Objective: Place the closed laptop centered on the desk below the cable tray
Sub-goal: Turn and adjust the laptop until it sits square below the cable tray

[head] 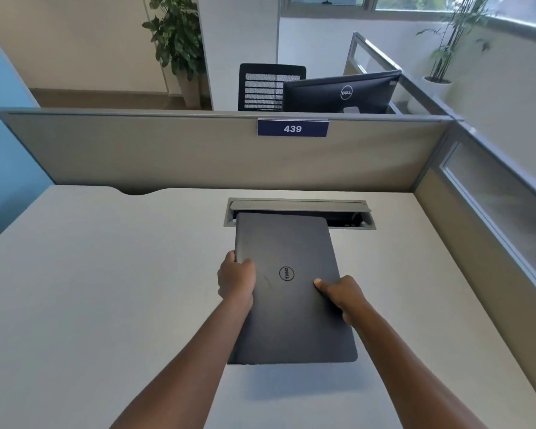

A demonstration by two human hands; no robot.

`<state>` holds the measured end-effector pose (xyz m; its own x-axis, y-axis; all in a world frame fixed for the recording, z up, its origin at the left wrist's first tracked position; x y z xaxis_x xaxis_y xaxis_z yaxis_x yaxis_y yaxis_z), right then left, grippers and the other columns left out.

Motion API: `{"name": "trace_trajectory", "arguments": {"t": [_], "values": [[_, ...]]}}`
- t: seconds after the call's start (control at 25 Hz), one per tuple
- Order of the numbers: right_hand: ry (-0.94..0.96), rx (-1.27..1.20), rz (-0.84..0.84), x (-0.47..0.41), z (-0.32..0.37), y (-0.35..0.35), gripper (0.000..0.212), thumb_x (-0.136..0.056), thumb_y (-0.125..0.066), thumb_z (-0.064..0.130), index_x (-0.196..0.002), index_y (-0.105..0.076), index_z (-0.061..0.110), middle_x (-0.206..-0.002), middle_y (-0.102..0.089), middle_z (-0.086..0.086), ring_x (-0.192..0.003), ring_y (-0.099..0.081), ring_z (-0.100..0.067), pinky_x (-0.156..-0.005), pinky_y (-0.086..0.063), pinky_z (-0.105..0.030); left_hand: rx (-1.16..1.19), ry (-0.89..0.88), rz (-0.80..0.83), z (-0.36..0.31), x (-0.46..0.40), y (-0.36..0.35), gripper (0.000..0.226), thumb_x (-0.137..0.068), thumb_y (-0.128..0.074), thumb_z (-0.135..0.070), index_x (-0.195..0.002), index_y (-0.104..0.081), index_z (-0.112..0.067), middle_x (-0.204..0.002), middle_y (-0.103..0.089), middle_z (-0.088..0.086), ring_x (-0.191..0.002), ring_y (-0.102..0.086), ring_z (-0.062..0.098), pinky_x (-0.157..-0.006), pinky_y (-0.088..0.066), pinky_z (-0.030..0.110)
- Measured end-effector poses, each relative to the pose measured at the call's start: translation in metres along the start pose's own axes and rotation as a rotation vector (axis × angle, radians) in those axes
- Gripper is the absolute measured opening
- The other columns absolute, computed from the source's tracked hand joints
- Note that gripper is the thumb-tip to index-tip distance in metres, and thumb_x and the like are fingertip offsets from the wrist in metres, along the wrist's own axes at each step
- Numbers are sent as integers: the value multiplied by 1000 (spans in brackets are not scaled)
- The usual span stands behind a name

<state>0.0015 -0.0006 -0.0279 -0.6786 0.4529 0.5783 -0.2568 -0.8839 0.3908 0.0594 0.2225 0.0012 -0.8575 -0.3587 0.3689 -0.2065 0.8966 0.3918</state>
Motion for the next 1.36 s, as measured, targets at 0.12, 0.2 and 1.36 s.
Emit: {"name": "trace_trajectory", "arguments": {"t": [0.12, 0.2, 1.36], "values": [[-39, -101, -9, 12, -14, -14, 49, -92, -71, 31, -128, -56, 2, -125, -65, -15, -106, -63, -33, -84, -52, -40, -156, -50, 17, -14, -22, -2, 3, -69, -43, -14, -68, -43, -17, -68, -55, -2, -61, -42, 24, -71, -30, 38], [-62, -153, -5, 21, -24, -25, 42, -95, -66, 27, -128, -57, 3, -126, -65, -15, -110, -63, -34, -92, -55, -45, -226, -89, 44, -24, -35, -7, 8, -70, -43, -12, -70, -48, -18, -69, -56, -2, -67, -47, 27, -73, -28, 39], [-398, -557, -24, 29, -41, -123, 22, -98, -64, 17, -92, -64, -4, -76, -74, -21, -57, -76, -31, -60, -65, -36, -1089, -737, 438, -40, -117, -149, 49, -88, -43, -22, -137, -51, -27, -124, -55, 14, -118, -50, 34, -100, -33, 47]]}}
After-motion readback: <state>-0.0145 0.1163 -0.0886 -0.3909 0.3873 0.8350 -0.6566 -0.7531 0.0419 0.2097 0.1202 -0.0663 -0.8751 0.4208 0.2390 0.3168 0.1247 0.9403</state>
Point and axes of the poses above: each hand's wrist, its own x-axis away from the middle knuckle, its own y-axis out of the back of the hand, z = x × y, the point moved 2 cm from there along -x, towards the middle knuckle
